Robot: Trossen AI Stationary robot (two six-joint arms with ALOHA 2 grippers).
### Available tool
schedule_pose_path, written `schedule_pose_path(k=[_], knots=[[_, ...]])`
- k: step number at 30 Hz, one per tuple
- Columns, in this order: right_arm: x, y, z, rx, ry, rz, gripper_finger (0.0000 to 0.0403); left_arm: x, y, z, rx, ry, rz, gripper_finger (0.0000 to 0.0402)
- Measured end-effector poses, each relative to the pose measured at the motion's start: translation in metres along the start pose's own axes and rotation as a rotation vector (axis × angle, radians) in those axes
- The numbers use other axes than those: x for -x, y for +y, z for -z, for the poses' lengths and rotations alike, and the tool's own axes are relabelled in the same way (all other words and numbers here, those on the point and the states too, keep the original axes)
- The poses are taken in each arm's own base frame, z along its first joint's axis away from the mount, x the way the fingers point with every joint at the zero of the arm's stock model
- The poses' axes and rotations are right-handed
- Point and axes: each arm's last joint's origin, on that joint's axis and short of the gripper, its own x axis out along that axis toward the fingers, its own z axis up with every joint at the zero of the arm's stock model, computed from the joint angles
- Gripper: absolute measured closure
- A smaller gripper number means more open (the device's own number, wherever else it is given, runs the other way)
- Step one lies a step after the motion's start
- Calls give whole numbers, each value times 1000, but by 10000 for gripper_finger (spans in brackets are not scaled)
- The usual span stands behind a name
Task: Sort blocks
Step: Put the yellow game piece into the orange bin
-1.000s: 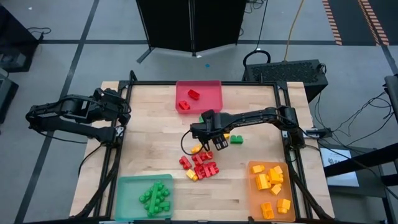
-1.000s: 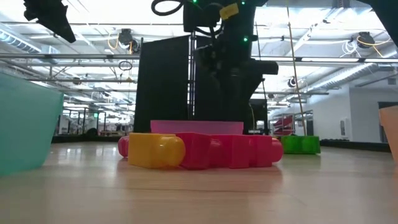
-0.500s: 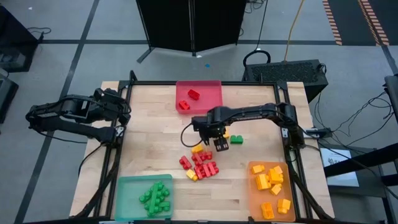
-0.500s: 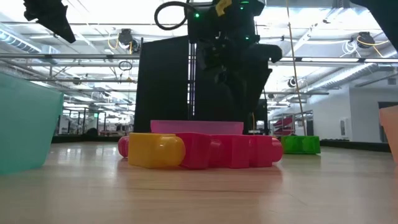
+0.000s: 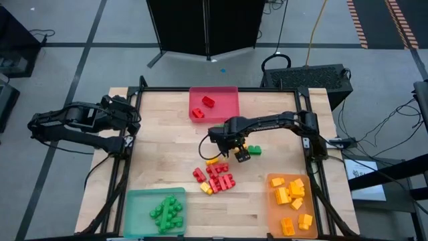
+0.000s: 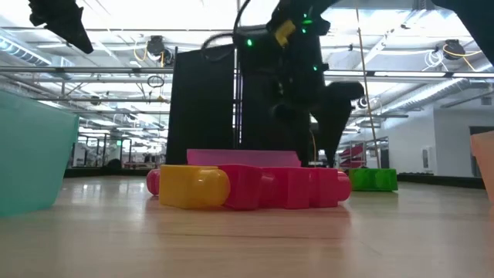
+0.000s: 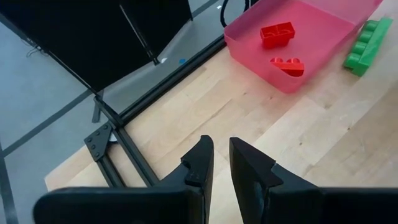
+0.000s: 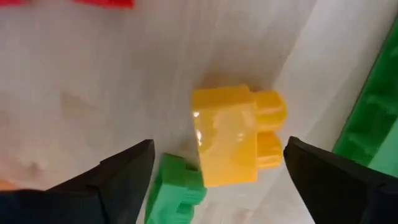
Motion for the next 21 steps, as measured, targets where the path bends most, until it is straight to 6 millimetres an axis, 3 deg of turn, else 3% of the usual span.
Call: schedule_pose_path(k=[12,15,19,21], knots=[[-49,-3,9,-34,-48,26,51,0,1,1,-8,7,-7,343],[-52,-2,10,-64,-52,23,78,0,1,1,-7,7,-7,343],[-52,-2,10,-112,-54,25,149,0,1,1,-7,7,-8,343],[-52,-2,10,-114,-54,22,152,0,1,1,-7,7,-7,343]])
